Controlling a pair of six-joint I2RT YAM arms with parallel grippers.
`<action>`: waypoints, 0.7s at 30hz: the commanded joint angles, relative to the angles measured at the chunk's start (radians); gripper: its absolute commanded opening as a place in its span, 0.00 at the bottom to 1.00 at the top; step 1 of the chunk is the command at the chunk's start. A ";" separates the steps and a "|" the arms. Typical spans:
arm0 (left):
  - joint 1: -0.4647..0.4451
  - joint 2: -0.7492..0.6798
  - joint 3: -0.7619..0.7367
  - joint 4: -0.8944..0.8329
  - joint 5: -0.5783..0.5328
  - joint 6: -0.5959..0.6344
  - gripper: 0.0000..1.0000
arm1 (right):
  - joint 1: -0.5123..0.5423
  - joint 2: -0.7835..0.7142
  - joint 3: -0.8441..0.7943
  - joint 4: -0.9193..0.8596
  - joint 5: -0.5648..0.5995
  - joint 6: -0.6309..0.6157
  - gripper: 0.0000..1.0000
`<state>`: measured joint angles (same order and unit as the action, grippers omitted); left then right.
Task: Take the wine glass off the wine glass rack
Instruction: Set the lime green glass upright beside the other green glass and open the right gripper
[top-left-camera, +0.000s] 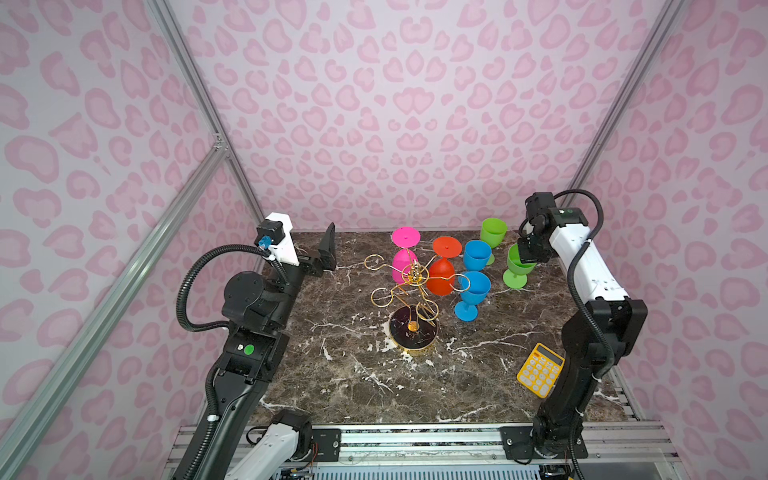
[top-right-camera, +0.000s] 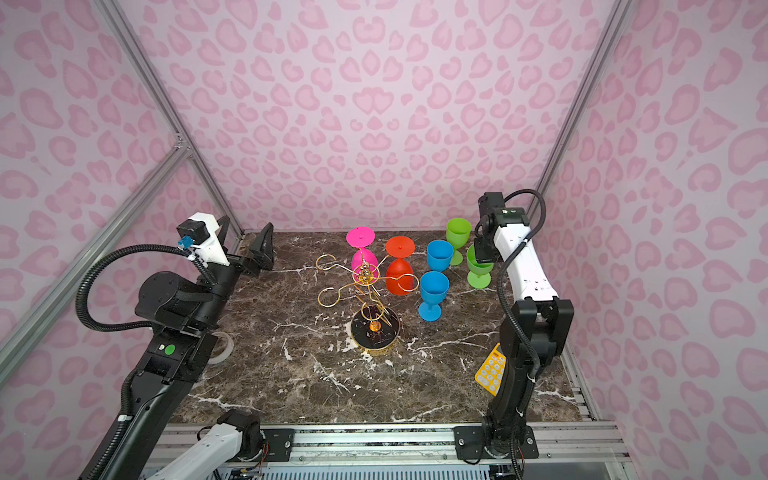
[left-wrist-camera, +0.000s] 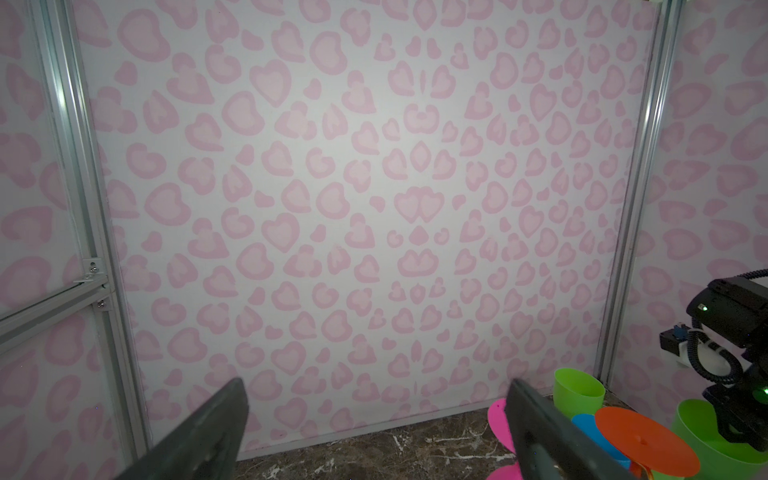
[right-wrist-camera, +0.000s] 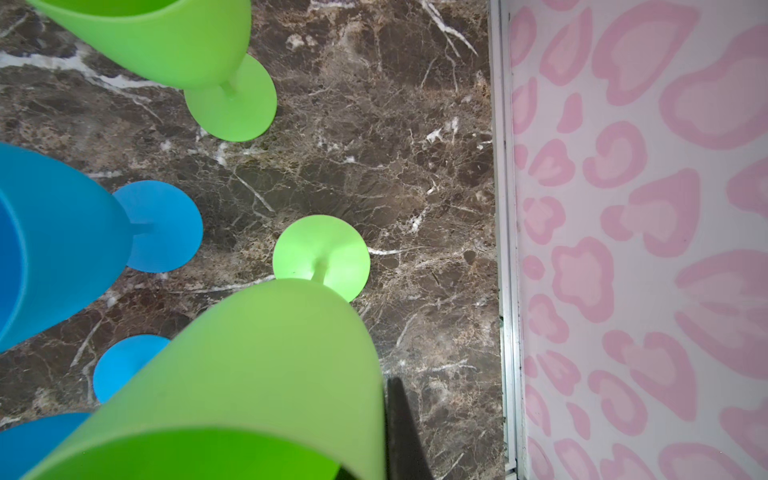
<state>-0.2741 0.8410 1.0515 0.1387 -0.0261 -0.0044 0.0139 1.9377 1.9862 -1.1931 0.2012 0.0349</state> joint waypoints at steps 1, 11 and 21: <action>0.006 0.000 0.007 -0.002 -0.012 0.002 0.97 | -0.009 0.052 0.049 -0.022 -0.007 0.008 0.00; 0.010 -0.003 -0.002 -0.008 -0.019 0.006 0.97 | -0.067 0.219 0.255 -0.048 -0.050 0.013 0.00; 0.014 0.004 0.010 -0.026 -0.023 0.005 0.97 | -0.080 0.412 0.530 -0.082 -0.088 0.021 0.00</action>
<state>-0.2619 0.8421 1.0512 0.1036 -0.0395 -0.0040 -0.0639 2.3127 2.4798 -1.2549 0.1257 0.0463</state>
